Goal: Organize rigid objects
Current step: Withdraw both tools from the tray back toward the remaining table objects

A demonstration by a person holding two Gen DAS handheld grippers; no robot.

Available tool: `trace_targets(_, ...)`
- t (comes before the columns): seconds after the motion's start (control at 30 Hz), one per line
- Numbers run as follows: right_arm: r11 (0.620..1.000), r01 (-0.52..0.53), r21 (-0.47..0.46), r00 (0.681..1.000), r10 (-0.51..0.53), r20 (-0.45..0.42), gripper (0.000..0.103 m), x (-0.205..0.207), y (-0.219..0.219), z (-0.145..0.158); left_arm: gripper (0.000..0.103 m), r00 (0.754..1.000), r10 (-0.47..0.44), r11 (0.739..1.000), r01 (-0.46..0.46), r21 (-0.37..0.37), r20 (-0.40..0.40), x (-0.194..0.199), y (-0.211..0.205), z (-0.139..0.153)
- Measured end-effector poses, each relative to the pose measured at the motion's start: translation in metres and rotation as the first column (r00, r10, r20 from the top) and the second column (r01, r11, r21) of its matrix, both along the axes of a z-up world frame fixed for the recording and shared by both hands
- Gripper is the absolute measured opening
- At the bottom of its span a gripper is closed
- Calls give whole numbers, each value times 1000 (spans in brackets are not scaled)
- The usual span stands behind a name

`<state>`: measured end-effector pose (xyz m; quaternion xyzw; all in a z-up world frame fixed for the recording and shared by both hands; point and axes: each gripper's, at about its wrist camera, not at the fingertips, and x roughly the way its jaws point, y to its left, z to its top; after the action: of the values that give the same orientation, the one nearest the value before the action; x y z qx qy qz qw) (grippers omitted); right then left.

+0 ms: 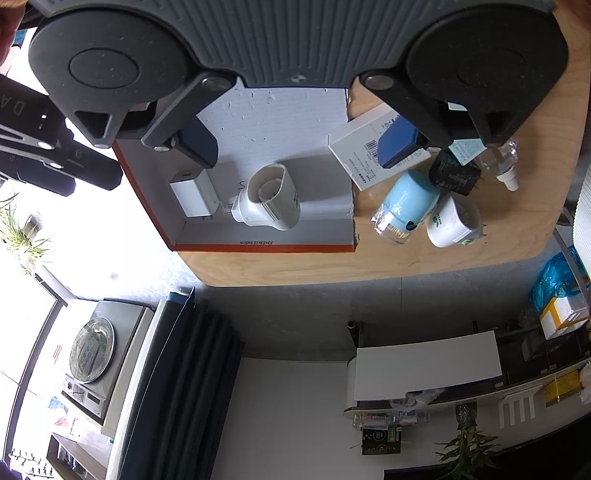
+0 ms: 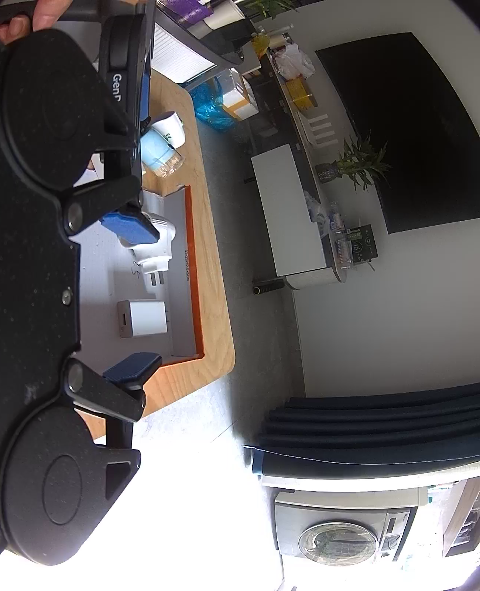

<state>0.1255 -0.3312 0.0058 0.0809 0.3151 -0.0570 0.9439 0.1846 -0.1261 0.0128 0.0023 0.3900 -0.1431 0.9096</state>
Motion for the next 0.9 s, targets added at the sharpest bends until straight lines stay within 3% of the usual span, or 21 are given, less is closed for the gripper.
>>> trace_targets(0.9,992,-122,15,992,123,-39,83,-30,65,-2,99,993,114,993,-114,9,33,-59,62,3)
